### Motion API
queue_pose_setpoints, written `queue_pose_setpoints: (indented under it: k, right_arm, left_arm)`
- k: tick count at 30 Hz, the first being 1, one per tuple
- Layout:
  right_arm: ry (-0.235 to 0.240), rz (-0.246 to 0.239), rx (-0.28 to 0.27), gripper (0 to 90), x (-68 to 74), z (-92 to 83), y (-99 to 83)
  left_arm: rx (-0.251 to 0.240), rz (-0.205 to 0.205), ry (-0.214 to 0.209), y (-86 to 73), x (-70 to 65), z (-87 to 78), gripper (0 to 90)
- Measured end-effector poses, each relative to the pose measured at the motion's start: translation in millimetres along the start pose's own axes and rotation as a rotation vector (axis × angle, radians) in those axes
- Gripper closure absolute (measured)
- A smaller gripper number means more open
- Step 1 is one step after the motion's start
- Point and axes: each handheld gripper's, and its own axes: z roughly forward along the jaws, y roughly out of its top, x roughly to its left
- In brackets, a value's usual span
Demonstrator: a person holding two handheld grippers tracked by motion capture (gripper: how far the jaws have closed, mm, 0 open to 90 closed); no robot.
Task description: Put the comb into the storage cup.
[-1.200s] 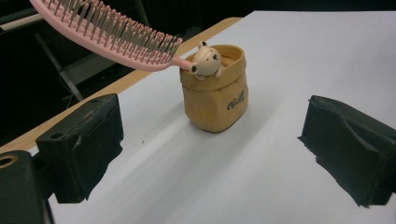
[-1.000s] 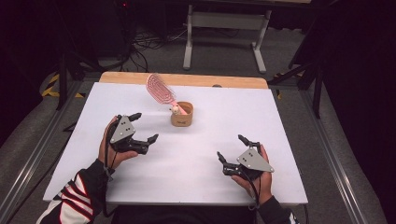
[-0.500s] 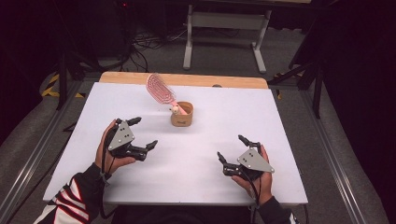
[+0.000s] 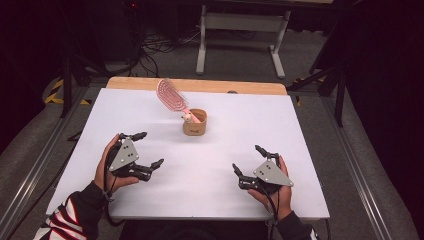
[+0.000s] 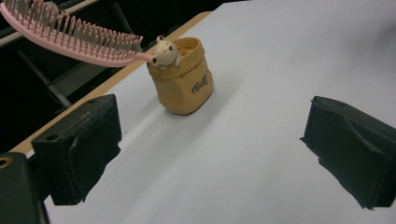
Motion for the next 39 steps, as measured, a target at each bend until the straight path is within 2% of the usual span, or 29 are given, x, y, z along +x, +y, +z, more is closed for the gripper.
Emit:
queue_pose_setpoints:
  k: [12, 20, 26, 29, 31, 39]
  right_arm:
    - [-0.006, -0.007, 0.0, 11.5, 0.9, -1.0, -0.4]
    - [-0.006, -0.007, -0.001, 10.9, 1.6, -1.4, -0.8]
    - [-0.009, -0.002, -0.001, 10.4, 0.8, -3.8, -1.1]
    - [-0.01, -0.001, -0.002, 9.8, 0.6, -5.4, -1.5]
    - [-0.011, -0.001, -0.001, 9.7, 0.6, -5.7, -1.6]
    - [-0.008, 0.01, 0.007, 9.1, 1.6, -7.8, -1.9]
  left_arm:
    - [0.006, 0.013, -0.002, -9.8, -6.8, -12.2, 5.1]
    - [0.023, 0.004, 0.036, -24.6, -7.0, -21.9, 5.4]
    - [0.027, -0.03, 0.058, -35.7, -4.8, -32.2, 5.4]
    - [0.026, -0.061, 0.061, -40.4, -3.0, -36.3, 5.5]
    - [0.028, -0.063, 0.066, -42.0, -2.2, -37.9, 5.5]
    - [0.08, -0.103, 0.073, -61.8, -2.0, -44.7, 5.4]
